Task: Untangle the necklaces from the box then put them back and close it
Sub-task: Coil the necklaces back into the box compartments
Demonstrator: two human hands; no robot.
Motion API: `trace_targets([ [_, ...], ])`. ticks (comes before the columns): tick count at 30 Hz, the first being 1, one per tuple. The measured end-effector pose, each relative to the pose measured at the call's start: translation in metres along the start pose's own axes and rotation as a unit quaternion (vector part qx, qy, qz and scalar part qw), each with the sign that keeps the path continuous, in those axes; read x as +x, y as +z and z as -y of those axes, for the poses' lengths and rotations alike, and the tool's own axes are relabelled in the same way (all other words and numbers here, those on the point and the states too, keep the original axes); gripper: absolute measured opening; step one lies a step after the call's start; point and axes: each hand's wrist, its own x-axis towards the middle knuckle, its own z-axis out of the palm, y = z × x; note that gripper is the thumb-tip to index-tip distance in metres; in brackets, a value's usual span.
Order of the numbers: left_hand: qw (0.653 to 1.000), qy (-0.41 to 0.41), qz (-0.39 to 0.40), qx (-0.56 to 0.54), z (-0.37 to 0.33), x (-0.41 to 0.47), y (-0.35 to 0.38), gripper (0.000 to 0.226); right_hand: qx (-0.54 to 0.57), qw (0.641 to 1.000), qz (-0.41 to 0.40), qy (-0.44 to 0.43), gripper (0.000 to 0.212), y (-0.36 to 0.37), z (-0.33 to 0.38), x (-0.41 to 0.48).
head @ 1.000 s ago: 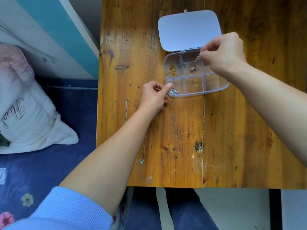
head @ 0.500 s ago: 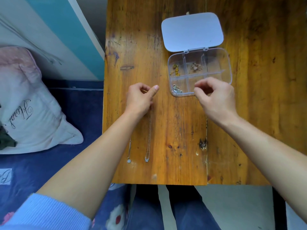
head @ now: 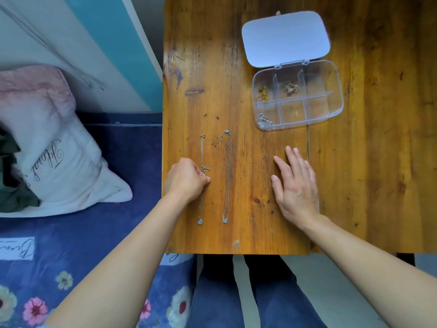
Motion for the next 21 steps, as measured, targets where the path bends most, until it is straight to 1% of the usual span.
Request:
trace_targets([
  [3,0.999,0.022,0.005,0.027,-0.004,-0.001,0.002,0.017,-0.024,1.0,0.005,-0.008,0.048,0.003,-0.002,0.0],
  [5,0.999,0.042,0.001,0.024,-0.006,-0.005,0.002,0.016,-0.034,0.999,0.006,-0.012,0.049,0.005,-0.004,0.0],
  [8,0.994,0.096,-0.026,-0.037,-0.012,-0.014,-0.001,0.016,-0.045,0.999,0.003,-0.015,0.049,0.007,-0.005,0.0],
  [11,0.979,0.169,-0.06,-0.095,-0.028,-0.022,-0.015,0.016,-0.05,0.999,0.006,-0.013,0.049,0.008,-0.005,0.0],
  [15,0.953,0.234,-0.04,-0.189,-0.067,-0.03,-0.041,0.012,-0.049,0.999,0.012,-0.008,0.049,0.006,-0.004,0.0],
  [17,0.939,0.235,-0.022,-0.25,-0.093,-0.031,-0.048,0.012,-0.042,0.999,0.015,-0.005,0.049,0.003,-0.003,0.001],
  [21,0.895,0.189,0.044,-0.402,-0.146,-0.031,-0.048,0.013,-0.015,1.0,0.01,-0.019,0.045,-0.007,-0.005,0.003],
])
